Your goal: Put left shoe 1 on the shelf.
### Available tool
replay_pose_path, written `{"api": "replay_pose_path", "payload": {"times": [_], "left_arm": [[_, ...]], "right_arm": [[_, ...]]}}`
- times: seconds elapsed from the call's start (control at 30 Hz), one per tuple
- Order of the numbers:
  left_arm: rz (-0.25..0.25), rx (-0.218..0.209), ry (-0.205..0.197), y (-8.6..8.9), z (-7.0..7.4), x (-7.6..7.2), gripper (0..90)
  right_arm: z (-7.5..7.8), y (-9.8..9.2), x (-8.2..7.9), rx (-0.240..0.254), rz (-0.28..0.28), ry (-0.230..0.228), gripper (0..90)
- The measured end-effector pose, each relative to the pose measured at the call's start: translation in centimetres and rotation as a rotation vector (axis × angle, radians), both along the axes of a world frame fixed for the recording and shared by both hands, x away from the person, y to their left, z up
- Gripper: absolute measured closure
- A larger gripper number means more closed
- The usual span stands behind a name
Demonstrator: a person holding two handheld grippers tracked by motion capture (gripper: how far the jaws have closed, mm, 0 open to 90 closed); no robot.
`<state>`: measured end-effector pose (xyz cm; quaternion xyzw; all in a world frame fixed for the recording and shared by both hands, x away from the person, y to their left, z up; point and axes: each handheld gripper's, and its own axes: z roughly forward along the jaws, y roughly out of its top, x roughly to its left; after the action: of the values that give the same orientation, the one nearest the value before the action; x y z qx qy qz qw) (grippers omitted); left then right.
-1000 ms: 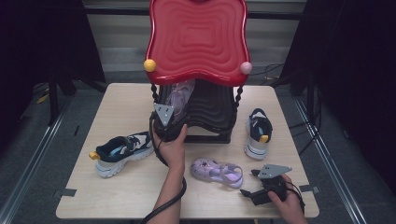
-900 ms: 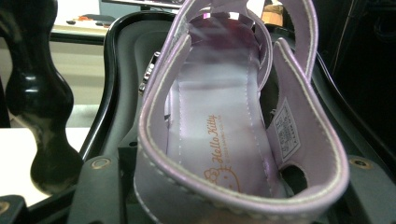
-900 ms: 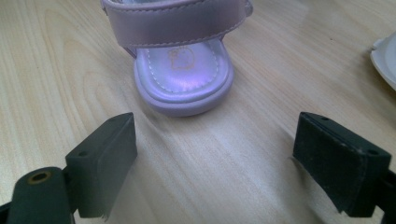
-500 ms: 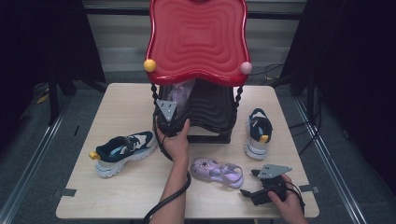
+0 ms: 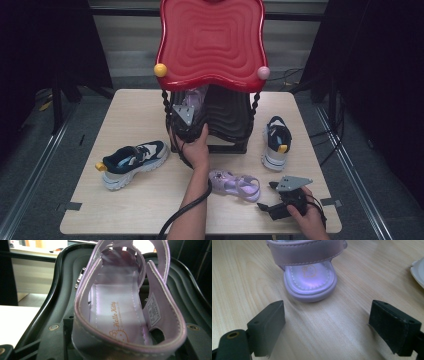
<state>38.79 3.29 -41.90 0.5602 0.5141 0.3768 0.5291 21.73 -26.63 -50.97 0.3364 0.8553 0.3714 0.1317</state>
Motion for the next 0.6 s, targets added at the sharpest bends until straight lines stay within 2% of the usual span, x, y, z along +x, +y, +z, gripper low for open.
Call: {"api": "replay_pose_path", "payload": {"times": [0.17,0.43,0.6], "left_arm": [[0.013,0.000,0.003,-0.7,-0.2,0.6,37.2],[0.048,0.000,0.035,-1.4,-0.6,1.5,37.2],[0.046,-0.012,0.034,-1.6,-1.0,1.7,36.8]], "right_arm": [[0.0,0.0,0.0,-0.001,0.000,-0.002,12.7],[0.0,0.0,0.0,-0.001,0.000,-0.001,12.7],[0.0,0.0,0.0,-0.001,0.001,-0.002,12.7]]}}
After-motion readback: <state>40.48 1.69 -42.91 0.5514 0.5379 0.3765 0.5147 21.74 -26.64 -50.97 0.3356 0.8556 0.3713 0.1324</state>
